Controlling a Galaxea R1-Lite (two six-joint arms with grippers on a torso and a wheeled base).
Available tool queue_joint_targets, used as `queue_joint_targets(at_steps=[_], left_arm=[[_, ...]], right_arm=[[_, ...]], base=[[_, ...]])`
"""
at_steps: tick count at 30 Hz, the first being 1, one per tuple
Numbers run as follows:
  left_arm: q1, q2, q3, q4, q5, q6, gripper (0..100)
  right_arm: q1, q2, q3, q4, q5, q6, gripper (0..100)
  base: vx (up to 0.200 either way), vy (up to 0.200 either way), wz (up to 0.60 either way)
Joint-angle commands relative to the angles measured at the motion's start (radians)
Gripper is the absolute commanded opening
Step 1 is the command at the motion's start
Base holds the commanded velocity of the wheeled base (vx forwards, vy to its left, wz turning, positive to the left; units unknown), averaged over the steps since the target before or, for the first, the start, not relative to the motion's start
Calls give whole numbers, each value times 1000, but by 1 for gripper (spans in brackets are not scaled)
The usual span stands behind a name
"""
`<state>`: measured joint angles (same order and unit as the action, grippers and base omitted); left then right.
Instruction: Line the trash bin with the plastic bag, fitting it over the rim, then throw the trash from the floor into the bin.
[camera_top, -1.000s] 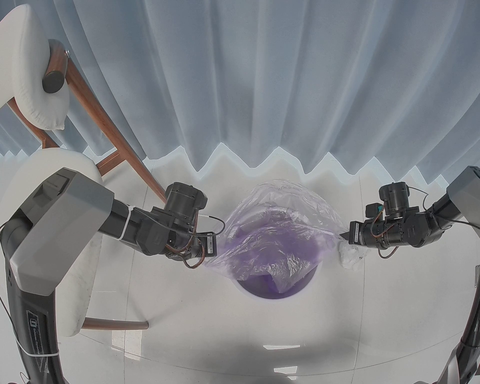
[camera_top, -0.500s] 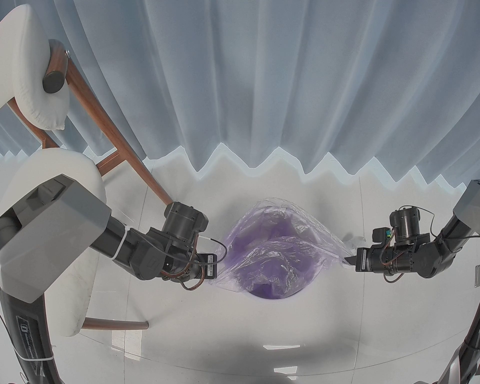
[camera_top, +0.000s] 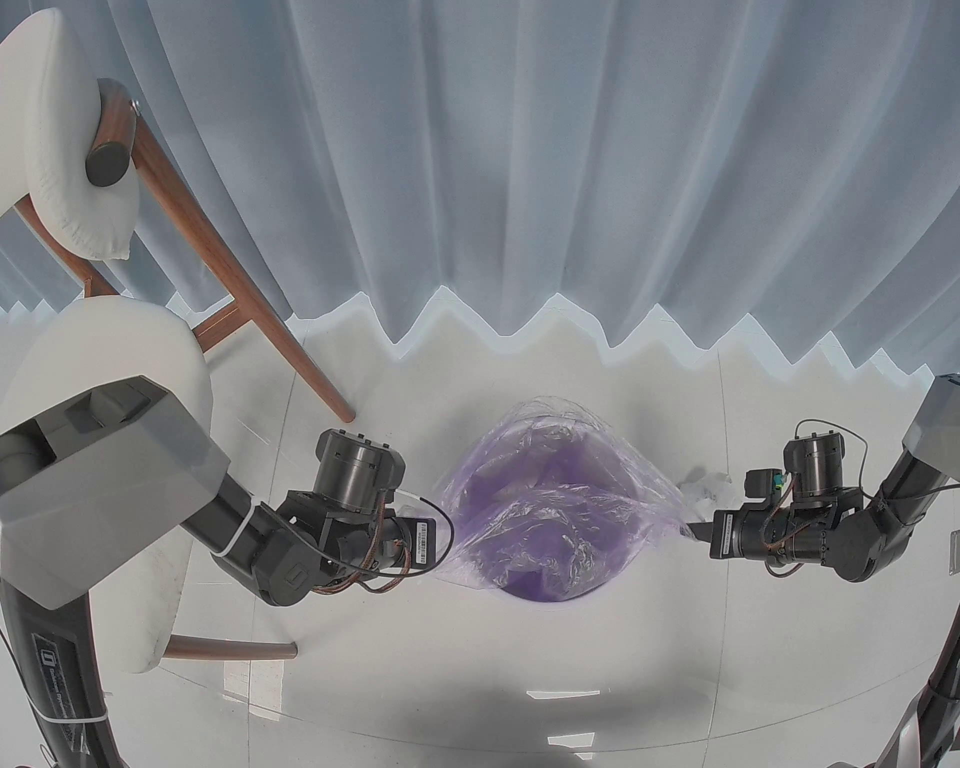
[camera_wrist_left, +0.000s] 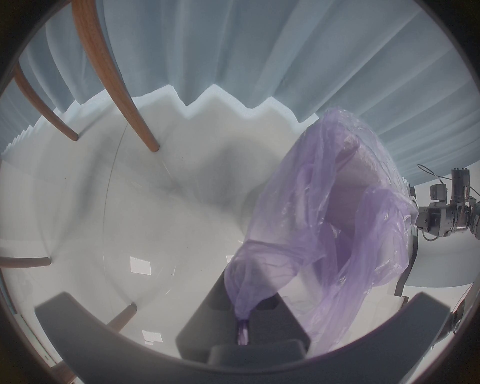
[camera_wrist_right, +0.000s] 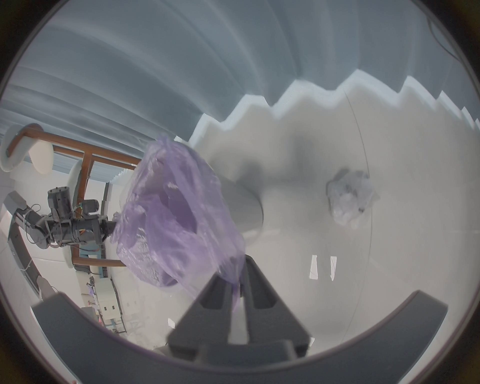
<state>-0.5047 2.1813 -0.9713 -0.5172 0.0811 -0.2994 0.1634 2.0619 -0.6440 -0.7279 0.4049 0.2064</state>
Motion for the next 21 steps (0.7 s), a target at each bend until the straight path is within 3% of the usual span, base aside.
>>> queue_joint_targets(at_steps=[1,2,3,7,13,19,21], left_arm=[[11,-18,40,-41,6,2,0],[11,-20,40,-43,6,2,0],[14,-37,48,-70,5,0,100],[55,-86,89,-152,3,-9,100],[100,-291,192,-330,-12,-60,100],[41,-512,319,-349,-40,-167,100],[23,-578,394,-357,-47,-181,100]], right_arm=[[-4,-2,18,-62,0,4,100],[-4,-2,21,-67,0,4,100],[-7,-13,38,-88,-1,5,100],[-47,-63,70,-163,-1,42,100],[-88,-255,43,-211,51,255,100],[13,-365,-103,13,77,263,100],[68,-356,-143,51,77,222,100]], base=[[0,0,0],[0,0,0],[0,0,0],[0,0,0],[0,0,0],[0,0,0],[0,0,0]])
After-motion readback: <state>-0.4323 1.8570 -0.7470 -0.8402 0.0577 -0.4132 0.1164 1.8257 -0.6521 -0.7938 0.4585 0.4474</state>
